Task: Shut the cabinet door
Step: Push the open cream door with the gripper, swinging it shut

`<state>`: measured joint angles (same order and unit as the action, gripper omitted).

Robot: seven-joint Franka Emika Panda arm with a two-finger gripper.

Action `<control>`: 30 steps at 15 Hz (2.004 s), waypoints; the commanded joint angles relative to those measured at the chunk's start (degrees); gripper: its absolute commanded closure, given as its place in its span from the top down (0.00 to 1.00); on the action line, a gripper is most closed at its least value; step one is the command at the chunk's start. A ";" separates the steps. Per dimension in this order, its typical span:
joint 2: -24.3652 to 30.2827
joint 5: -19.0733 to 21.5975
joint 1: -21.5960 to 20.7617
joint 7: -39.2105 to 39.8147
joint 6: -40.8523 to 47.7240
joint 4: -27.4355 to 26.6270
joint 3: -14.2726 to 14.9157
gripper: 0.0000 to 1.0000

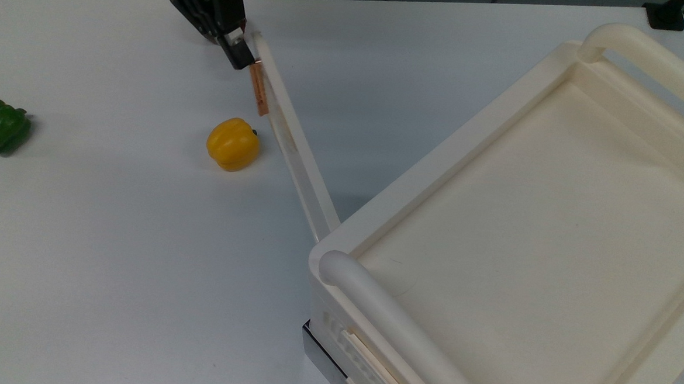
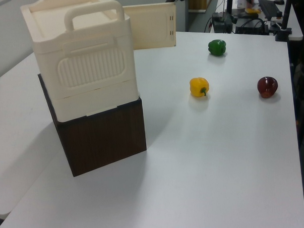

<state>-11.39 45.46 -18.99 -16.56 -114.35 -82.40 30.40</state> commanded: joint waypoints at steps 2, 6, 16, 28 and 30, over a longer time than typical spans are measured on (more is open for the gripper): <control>-0.39 1.30 -1.91 1.09 0.62 -0.39 -0.25 0.00; -1.44 1.30 -4.64 1.17 0.36 -0.30 -0.52 0.00; -6.89 1.83 -11.41 1.09 -17.12 -0.30 -0.52 0.00; -10.67 5.08 -12.82 0.21 -26.43 -0.13 -6.40 0.00; -11.72 5.17 -12.73 -0.67 -30.04 -0.13 -7.81 0.00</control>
<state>-21.29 49.09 -31.64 -16.57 -139.22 -82.68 24.38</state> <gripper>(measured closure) 0.991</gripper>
